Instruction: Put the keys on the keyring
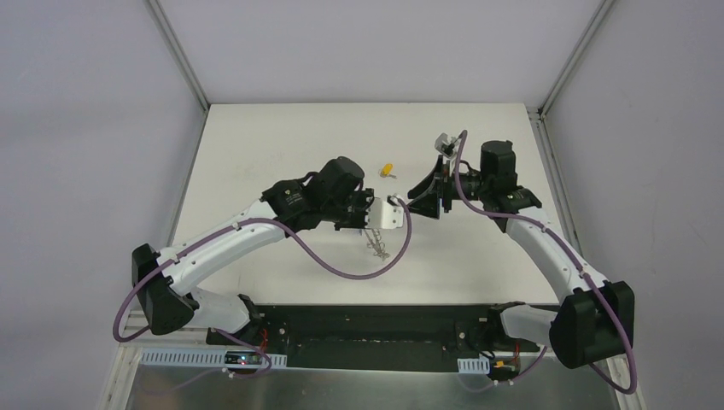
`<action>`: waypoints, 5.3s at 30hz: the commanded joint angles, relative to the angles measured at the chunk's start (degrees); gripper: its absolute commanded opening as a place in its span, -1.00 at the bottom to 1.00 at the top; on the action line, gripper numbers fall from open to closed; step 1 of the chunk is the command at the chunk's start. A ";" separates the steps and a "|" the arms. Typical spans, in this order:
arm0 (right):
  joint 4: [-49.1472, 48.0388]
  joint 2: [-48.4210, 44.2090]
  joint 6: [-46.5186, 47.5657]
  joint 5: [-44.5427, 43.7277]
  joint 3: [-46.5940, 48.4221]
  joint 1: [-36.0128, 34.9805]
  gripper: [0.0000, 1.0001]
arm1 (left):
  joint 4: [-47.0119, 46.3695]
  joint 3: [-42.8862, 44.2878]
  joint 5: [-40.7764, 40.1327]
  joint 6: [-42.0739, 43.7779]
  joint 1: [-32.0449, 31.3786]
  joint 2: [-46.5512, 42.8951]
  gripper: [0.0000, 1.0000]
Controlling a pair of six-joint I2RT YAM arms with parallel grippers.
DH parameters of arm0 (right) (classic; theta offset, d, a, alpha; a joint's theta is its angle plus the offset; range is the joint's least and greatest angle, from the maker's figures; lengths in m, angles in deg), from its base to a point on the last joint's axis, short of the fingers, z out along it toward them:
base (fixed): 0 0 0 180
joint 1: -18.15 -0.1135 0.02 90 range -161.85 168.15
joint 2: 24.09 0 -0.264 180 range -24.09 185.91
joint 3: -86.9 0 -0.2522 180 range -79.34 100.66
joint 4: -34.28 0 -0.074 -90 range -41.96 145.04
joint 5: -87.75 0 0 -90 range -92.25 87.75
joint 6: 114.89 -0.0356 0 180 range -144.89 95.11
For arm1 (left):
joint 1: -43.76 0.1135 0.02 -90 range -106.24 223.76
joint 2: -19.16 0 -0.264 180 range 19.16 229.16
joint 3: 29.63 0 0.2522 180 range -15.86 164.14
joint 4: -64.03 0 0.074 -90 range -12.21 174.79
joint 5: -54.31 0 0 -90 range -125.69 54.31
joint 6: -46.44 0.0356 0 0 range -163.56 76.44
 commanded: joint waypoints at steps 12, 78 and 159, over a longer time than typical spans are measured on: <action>-4.57 -0.50 1.27 0.84 -1.77 -1.93 0.18 | -2.47 -0.85 -1.83 0.56 -1.27 -1.47 -1.00; -1.06 2.05 -0.76 7.05 5.40 -8.96 -1.00 | 5.60 21.08 43.29 -40.95 13.10 15.00 -1.00; 20.80 64.85 12.60 -44.06 60.79 -10.18 0.13 | 16.84 7.04 25.00 -24.10 16.94 -4.32 -1.00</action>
